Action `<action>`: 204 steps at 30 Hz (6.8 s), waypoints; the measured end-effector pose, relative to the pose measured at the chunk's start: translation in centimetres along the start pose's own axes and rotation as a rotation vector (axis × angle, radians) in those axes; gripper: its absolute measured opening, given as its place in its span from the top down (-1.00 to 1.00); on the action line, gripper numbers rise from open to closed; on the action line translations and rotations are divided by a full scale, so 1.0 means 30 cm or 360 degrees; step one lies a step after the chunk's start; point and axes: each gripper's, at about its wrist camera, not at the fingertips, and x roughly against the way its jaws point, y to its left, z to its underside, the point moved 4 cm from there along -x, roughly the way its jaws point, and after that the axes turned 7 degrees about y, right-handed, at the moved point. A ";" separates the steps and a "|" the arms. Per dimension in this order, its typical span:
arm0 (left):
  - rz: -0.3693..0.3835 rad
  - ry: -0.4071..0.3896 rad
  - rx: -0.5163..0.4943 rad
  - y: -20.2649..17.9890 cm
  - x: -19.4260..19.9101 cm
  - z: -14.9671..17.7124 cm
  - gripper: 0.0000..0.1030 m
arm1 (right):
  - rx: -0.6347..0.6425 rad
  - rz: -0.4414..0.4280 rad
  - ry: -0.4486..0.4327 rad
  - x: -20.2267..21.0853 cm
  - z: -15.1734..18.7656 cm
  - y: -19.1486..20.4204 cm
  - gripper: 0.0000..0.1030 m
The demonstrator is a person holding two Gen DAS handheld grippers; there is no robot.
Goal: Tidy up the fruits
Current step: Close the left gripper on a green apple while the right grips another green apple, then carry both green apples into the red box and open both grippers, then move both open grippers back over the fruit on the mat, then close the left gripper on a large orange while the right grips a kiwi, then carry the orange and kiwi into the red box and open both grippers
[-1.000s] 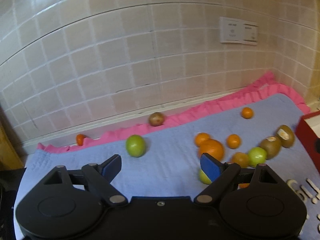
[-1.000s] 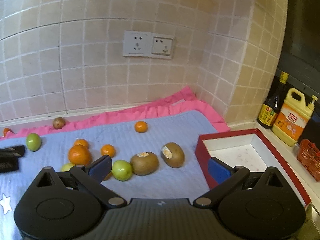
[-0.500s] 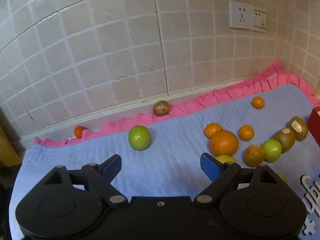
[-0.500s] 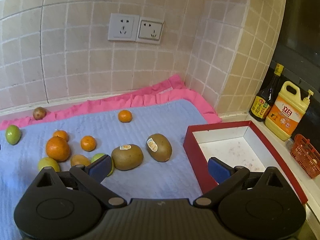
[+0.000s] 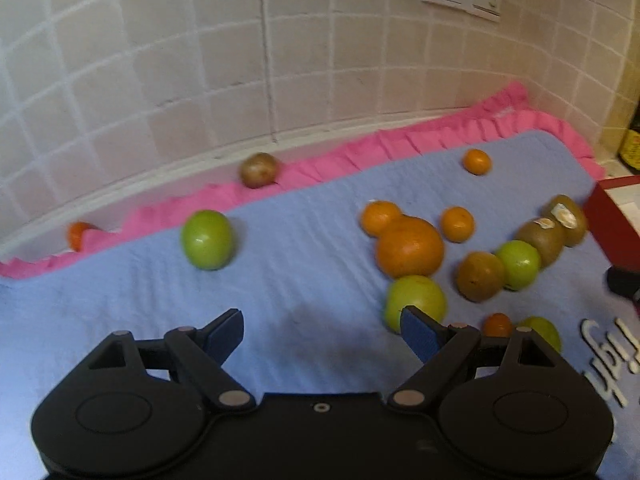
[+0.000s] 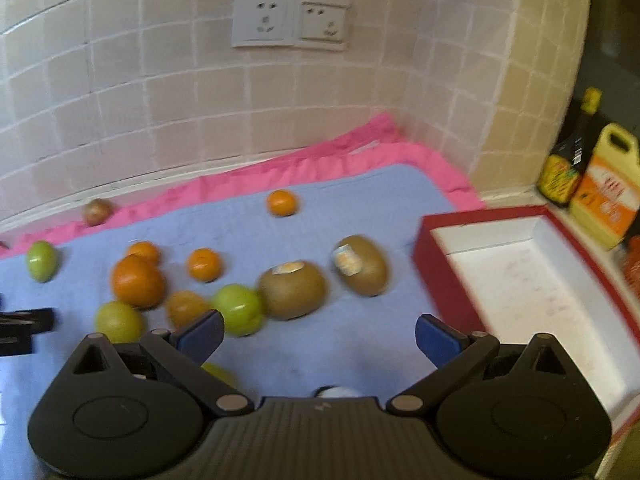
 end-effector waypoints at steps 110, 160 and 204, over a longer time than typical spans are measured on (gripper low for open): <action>0.0592 -0.0065 -0.0445 -0.777 0.110 -0.536 -0.54 | -0.0531 -0.0156 -0.0131 0.063 -0.144 -0.930 -0.92; 0.0571 0.0285 0.0178 -0.096 -0.299 -0.239 -0.35 | -0.0724 -0.0439 0.0545 -0.494 -0.205 -0.196 -0.26; 0.0888 -0.0167 -0.0546 -0.923 0.109 -0.501 -0.30 | -0.1150 -0.0197 -0.0161 0.054 -0.140 -1.038 -0.24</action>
